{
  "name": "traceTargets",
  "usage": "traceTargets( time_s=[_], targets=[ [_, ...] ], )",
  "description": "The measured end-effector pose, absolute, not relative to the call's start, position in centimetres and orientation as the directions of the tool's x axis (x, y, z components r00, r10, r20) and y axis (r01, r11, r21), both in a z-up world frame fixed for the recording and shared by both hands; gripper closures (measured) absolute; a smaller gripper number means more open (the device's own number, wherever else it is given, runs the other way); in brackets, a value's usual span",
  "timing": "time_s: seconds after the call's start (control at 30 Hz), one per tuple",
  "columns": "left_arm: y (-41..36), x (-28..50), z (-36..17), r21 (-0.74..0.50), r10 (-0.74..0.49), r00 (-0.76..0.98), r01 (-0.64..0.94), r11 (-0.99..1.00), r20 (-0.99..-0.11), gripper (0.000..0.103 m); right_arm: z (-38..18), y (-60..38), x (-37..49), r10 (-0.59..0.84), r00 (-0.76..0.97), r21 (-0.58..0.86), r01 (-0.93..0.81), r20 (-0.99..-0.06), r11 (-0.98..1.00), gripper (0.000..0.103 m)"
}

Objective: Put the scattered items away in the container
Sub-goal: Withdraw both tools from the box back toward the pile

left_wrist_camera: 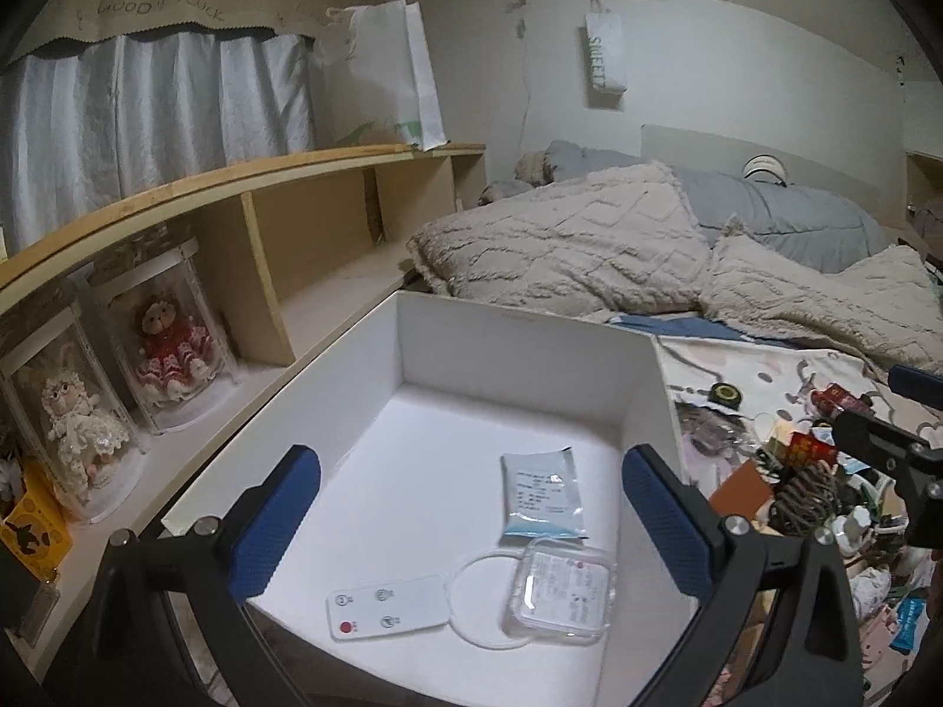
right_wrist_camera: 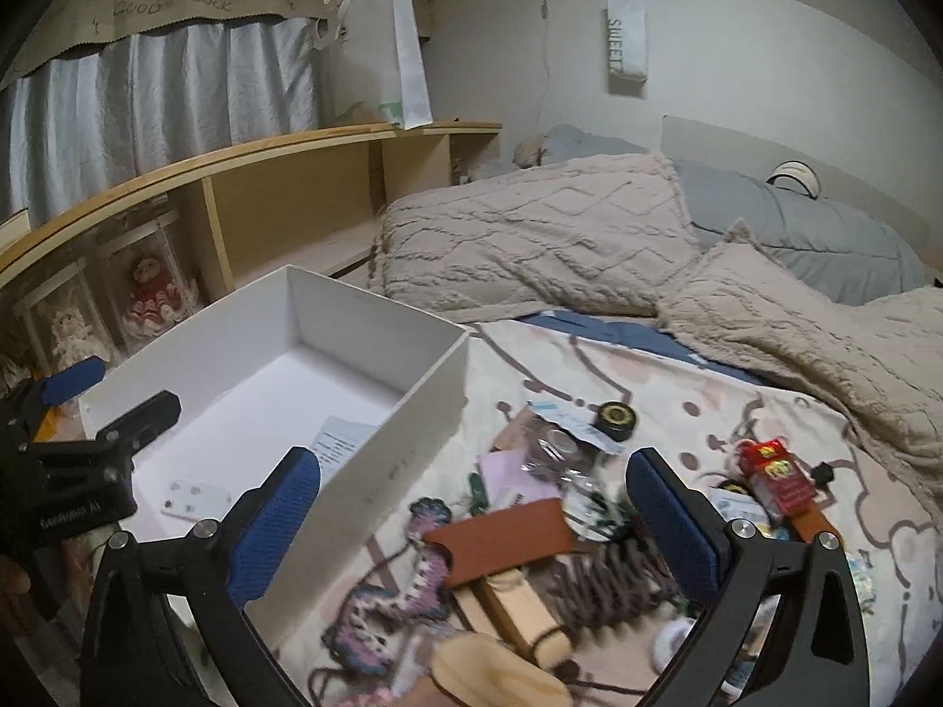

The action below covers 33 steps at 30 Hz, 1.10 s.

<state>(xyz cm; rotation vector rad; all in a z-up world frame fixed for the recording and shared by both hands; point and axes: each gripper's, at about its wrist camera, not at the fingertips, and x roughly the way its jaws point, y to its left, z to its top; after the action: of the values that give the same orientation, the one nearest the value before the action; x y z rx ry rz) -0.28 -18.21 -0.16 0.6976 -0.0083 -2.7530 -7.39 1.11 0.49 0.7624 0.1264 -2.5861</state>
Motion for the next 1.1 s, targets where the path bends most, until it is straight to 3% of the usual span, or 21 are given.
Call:
traceTargets(
  time_s=[1.1],
  targets=[
    [-6.4, 2.4, 0.0, 0.058, -0.069, -0.938, 0.053, -0.997, -0.34, 0.0, -0.8, 20.5, 0.7, -0.144, -0.853, -0.046, 0.192, -0.501, -0.98, 0.0]
  ],
)
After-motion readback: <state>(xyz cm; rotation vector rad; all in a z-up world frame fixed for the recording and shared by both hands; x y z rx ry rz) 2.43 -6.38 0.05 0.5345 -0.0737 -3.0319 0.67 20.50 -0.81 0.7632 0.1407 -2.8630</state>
